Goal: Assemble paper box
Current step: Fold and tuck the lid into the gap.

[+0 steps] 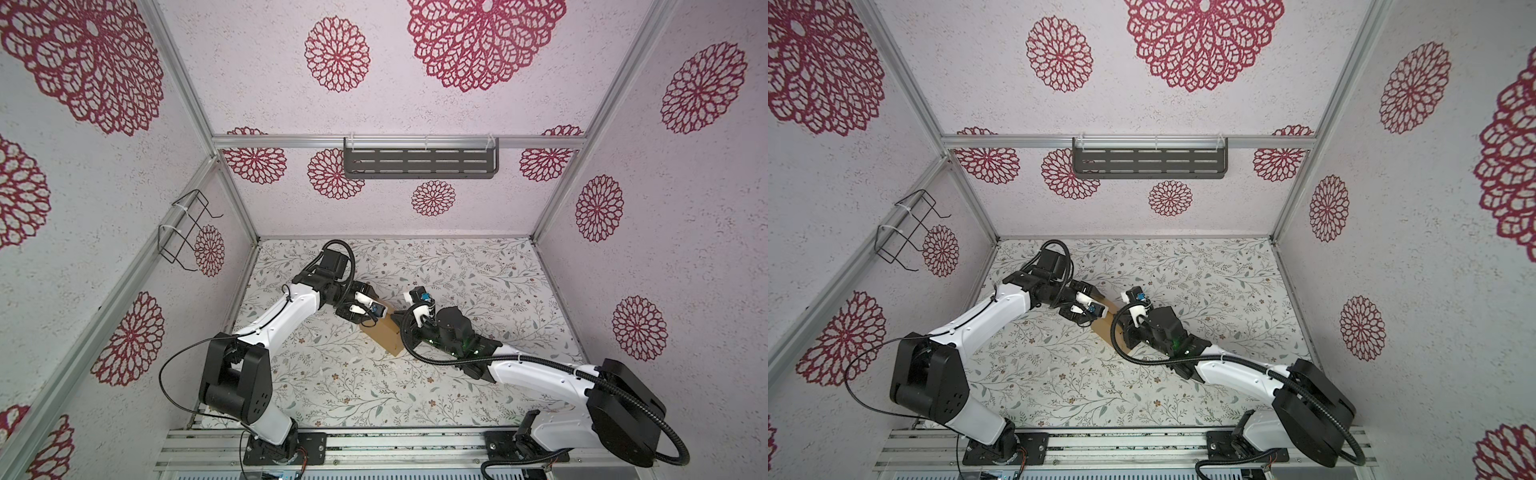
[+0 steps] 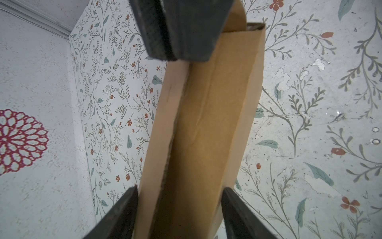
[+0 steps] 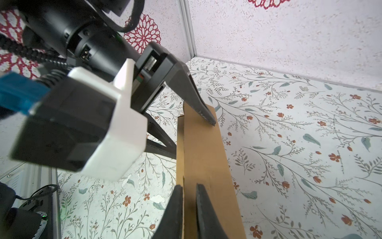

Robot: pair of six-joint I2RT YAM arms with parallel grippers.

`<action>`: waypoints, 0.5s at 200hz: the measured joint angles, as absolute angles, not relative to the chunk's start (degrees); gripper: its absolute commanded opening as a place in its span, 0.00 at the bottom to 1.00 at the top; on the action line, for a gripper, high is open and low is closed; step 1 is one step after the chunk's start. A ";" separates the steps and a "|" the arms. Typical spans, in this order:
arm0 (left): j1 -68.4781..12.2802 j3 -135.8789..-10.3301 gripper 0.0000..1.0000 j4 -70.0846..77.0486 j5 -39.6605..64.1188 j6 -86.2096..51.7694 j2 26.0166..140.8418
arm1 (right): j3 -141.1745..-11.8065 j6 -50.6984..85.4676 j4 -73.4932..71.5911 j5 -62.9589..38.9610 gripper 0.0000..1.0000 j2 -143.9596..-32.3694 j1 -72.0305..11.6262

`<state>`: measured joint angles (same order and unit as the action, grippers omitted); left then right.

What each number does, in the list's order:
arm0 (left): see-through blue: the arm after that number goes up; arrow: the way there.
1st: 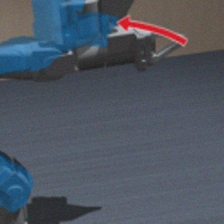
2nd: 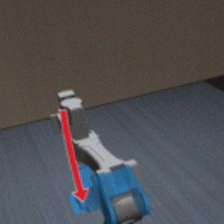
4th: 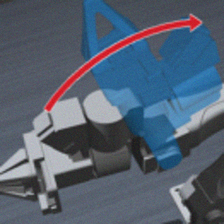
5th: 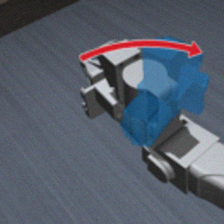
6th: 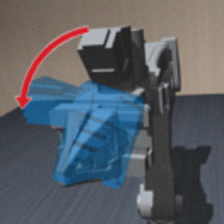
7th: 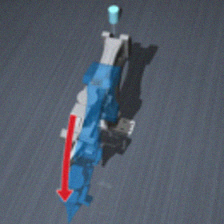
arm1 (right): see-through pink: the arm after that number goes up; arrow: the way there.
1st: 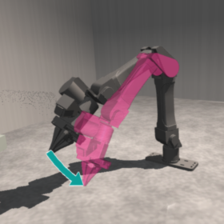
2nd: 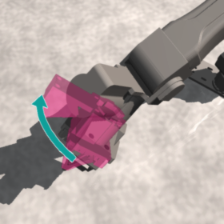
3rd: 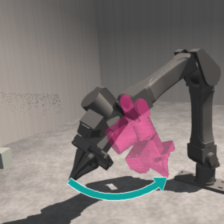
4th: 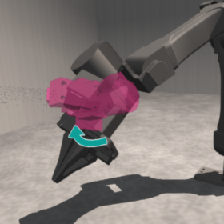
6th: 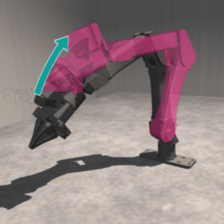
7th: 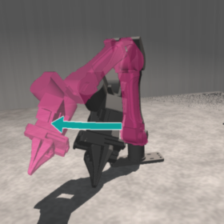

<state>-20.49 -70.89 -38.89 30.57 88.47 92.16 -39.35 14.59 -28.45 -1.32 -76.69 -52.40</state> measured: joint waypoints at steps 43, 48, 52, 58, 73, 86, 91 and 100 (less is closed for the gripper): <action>-20.53 -71.02 0.67 -38.63 30.79 88.03 92.49 | -38.70 13.82 -29.54 1.28 0.15 -77.21 -53.71; -20.53 -71.07 0.67 -38.63 30.81 87.99 92.53 | -38.70 13.58 -29.56 1.65 0.15 -77.32 -53.91; -20.53 -71.09 0.67 -38.63 30.81 87.99 92.55 | -38.70 13.43 -29.56 1.89 0.15 -77.38 -54.04; -20.53 -71.09 0.67 -38.63 30.79 87.94 92.58 | -38.70 13.13 -29.61 2.39 0.15 -77.56 -54.30; -20.53 -71.11 0.67 -38.52 30.70 87.85 92.62 | -38.79 12.51 -29.71 3.40 0.14 -78.24 -54.94; -20.53 -71.13 0.67 -38.35 30.35 87.79 92.66 | -39.24 11.73 -29.58 4.40 0.14 -79.24 -55.66; -20.51 -71.18 0.67 -38.28 30.20 87.79 92.68 | -39.57 11.60 -29.50 4.78 0.14 -79.61 -55.90; -20.47 -71.26 0.67 -38.22 29.78 87.74 92.71 | -40.14 11.16 -29.39 5.45 0.14 -80.27 -56.27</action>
